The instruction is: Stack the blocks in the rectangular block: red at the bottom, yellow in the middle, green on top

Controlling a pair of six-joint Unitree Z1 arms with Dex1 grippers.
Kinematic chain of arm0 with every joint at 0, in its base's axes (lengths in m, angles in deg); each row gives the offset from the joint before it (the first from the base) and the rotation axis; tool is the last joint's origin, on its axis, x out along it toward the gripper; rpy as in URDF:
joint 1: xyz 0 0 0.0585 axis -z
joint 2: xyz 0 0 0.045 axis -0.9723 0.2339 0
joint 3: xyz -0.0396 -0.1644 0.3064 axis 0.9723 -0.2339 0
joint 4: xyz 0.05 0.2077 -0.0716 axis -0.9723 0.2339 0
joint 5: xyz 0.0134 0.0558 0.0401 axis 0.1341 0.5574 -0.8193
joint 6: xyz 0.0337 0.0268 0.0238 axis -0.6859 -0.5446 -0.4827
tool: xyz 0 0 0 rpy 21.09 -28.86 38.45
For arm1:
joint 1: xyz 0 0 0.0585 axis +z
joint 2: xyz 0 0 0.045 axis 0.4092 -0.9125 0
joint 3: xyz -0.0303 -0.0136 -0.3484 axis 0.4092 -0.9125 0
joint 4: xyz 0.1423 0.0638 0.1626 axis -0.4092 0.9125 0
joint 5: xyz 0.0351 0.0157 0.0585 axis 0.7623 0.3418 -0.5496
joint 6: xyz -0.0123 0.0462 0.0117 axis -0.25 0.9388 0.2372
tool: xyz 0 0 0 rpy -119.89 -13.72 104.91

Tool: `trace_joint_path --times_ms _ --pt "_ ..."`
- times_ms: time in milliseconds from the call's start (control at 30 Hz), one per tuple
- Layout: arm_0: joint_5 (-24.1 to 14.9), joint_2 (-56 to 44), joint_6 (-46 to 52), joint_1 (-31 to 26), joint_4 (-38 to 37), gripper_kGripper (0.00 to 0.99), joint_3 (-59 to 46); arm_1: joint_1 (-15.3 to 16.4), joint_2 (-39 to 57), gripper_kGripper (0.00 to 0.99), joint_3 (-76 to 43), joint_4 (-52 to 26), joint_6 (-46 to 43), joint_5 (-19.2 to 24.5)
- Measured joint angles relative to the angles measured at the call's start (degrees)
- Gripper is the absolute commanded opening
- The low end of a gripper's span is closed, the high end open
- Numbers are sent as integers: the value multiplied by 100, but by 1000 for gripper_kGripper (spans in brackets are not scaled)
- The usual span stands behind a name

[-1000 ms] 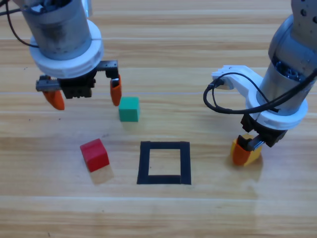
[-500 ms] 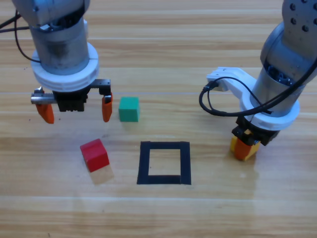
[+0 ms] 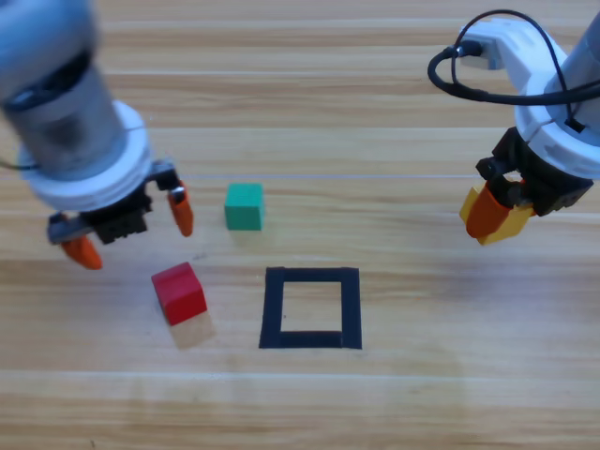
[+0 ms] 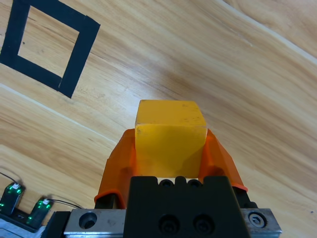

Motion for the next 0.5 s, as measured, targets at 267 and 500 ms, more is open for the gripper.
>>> trace_joint_path --times_ms 267,500 --pt "0 -50 358 -7 -102 874 -33 -22 0 0 -53 1 46 -85" --pt "-10 739 495 -6 -95 808 383 -54 -1 0 -53 1 46 -274"
